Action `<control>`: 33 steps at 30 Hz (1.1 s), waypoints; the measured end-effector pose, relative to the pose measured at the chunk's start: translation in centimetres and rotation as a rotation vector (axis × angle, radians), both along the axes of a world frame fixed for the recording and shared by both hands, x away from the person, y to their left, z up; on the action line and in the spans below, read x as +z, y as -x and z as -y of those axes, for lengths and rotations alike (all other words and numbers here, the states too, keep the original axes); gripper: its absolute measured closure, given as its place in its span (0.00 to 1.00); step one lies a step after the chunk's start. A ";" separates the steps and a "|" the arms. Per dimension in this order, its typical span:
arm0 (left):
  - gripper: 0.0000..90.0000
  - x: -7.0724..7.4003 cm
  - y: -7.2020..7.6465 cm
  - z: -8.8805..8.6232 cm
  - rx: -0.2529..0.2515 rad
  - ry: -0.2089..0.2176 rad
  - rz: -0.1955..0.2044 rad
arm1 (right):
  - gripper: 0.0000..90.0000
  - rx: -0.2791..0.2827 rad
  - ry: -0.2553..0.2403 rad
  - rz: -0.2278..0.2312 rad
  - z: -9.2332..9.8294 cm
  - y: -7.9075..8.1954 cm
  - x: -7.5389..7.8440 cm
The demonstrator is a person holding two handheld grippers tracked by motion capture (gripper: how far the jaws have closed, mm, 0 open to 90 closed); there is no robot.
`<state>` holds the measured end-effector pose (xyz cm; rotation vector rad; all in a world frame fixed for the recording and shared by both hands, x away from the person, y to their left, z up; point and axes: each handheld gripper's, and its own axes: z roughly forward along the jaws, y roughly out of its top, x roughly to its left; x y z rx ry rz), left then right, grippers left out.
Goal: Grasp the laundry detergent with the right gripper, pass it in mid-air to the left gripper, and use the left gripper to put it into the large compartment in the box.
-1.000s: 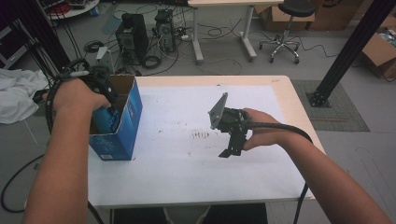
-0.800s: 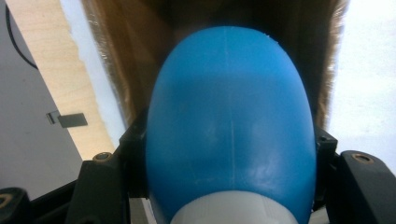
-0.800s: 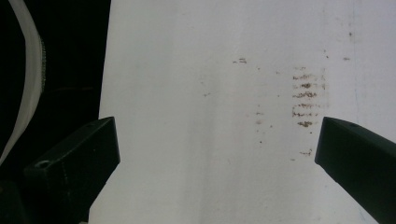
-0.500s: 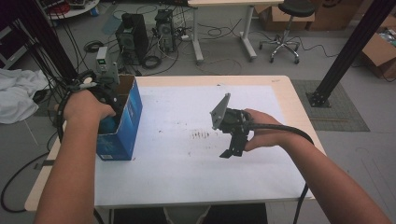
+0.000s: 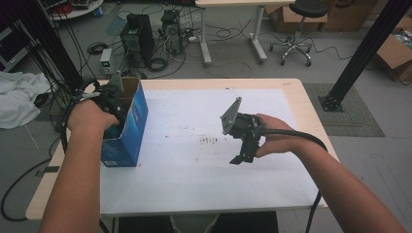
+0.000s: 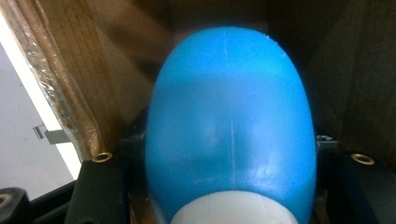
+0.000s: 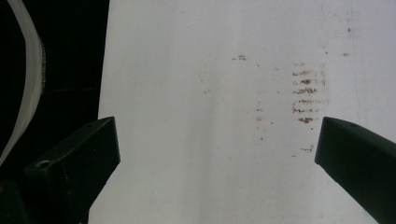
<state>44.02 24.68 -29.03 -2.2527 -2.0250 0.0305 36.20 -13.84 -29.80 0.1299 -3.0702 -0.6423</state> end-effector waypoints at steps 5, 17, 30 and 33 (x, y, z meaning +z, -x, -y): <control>0.42 0.0 0.0 0.1 0.003 -0.007 -0.003 | 0.00 0.000 0.000 0.000 -0.1 0.0 0.1; 0.37 0.2 0.2 0.0 0.021 0.035 0.034 | 0.00 0.003 0.002 0.006 -0.2 0.2 0.3; 0.32 1.6 0.3 0.6 -0.003 0.005 0.052 | 0.00 0.007 -0.001 0.007 -0.4 0.3 0.1; 0.31 2.1 0.4 0.7 -0.001 0.008 0.061 | 0.00 0.007 -0.003 0.007 -0.4 0.3 0.1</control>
